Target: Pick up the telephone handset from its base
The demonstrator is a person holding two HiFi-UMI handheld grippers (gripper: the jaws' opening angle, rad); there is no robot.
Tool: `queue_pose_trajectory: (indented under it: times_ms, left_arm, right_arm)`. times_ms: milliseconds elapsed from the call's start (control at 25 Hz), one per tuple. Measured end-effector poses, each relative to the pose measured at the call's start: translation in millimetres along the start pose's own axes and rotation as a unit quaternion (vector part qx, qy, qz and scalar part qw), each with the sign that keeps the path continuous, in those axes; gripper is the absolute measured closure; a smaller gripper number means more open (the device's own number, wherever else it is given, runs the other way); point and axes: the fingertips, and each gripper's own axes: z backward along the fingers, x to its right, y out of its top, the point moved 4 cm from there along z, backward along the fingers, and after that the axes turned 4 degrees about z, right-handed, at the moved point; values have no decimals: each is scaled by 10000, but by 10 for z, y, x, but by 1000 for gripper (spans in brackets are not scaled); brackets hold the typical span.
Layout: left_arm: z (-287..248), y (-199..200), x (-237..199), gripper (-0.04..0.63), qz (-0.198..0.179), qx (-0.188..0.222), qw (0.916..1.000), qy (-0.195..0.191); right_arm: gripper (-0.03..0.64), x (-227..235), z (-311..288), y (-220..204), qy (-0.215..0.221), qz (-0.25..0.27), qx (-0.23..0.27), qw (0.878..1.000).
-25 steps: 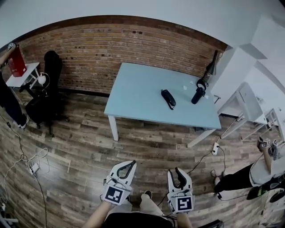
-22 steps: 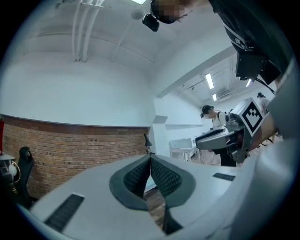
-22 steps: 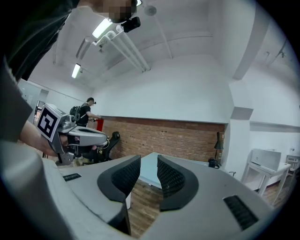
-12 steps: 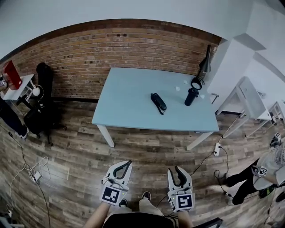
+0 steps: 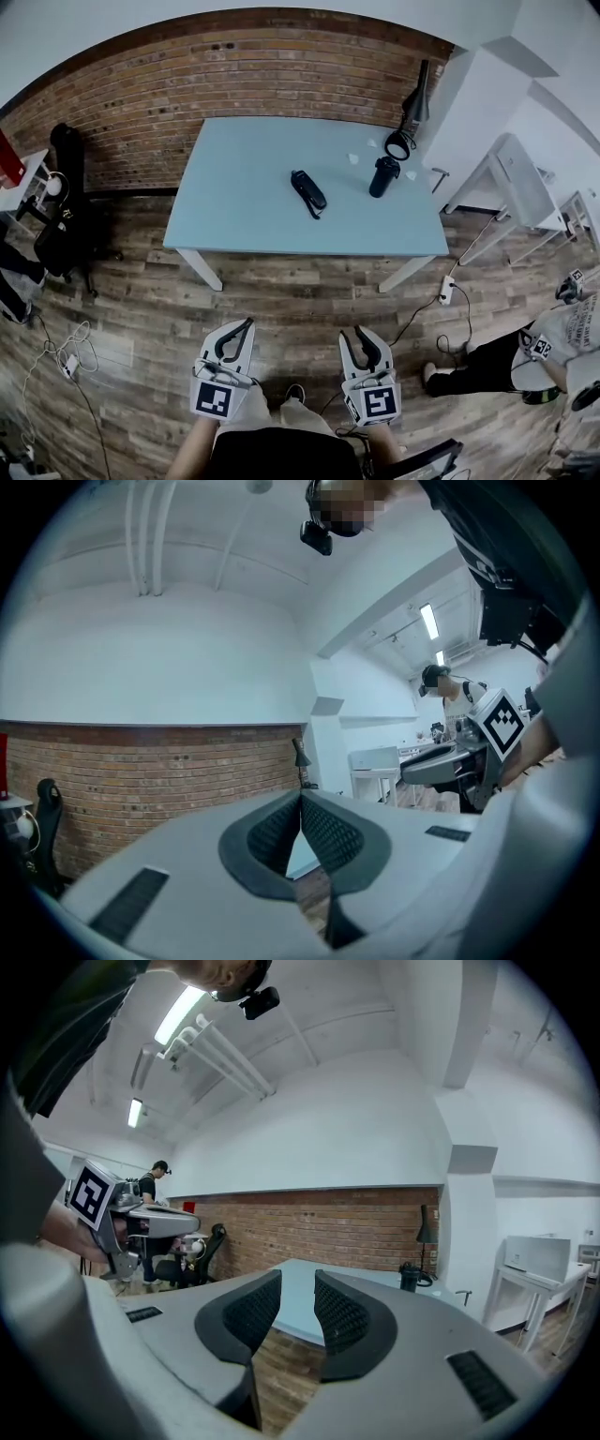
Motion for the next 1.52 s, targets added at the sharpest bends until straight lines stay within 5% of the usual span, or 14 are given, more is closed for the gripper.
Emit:
queue_pose_trajectory:
  times_ms: [680, 960, 1520]
  left_arm:
    - [-1067, 22, -1193, 586, 84, 301, 9973, -667]
    - [-1376, -51, -1511, 586, 187, 237, 9975, -637]
    - [-2800, 215, -1364, 586, 20, -117, 9998, -146]
  right_arm:
    - [504, 2, -1642, 394, -120, 317, -98, 9994]
    - [504, 65, -2005, 351, -128, 323, -155, 9993]
    - [505, 1418, -2887, 77, 258, -54, -68, 9996]
